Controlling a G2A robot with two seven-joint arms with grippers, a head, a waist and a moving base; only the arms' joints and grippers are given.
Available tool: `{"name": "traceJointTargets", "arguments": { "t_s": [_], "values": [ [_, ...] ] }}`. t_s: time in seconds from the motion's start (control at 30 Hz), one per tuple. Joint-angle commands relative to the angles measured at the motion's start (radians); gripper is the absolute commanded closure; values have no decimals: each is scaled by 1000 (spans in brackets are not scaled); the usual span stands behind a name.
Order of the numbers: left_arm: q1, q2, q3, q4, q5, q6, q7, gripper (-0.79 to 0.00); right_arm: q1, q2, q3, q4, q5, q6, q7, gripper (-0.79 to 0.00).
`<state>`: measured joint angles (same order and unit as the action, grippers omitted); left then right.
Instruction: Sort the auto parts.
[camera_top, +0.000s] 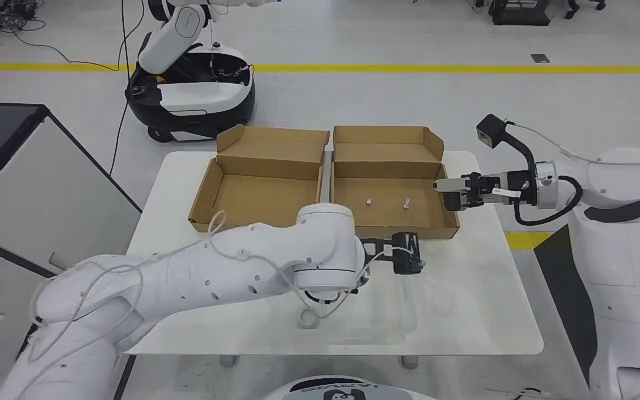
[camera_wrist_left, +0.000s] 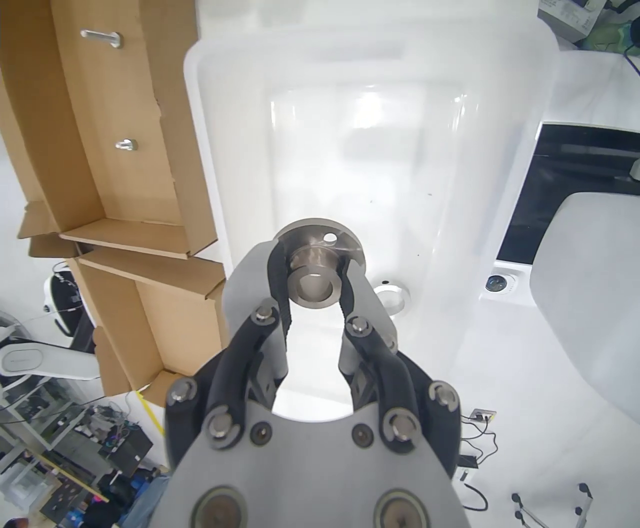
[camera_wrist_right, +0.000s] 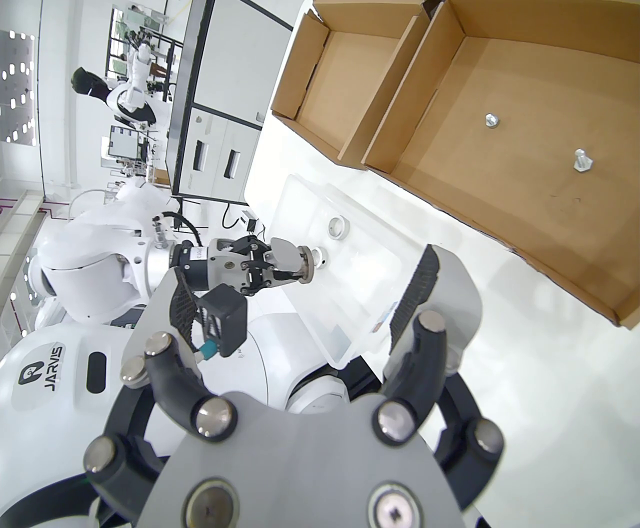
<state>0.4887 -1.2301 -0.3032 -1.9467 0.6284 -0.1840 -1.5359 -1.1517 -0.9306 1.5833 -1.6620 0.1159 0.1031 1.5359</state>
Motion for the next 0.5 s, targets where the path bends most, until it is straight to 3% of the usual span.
{"name": "traceJointTargets", "arguments": {
  "t_s": [0.0, 0.17, 0.47],
  "values": [
    [-12, 17, -14, -18, -11, -6, 0, 0, 0, 0, 0, 0, 0, 0, 0, -785],
    [-29, 61, -46, -50, -37, -32, 0, 0, 0, 0, 0, 0, 0, 0, 0, -785],
    [-29, 61, -46, -50, -37, -32, 0, 0, 0, 0, 0, 0, 0, 0, 0, -785]
  ]
}}
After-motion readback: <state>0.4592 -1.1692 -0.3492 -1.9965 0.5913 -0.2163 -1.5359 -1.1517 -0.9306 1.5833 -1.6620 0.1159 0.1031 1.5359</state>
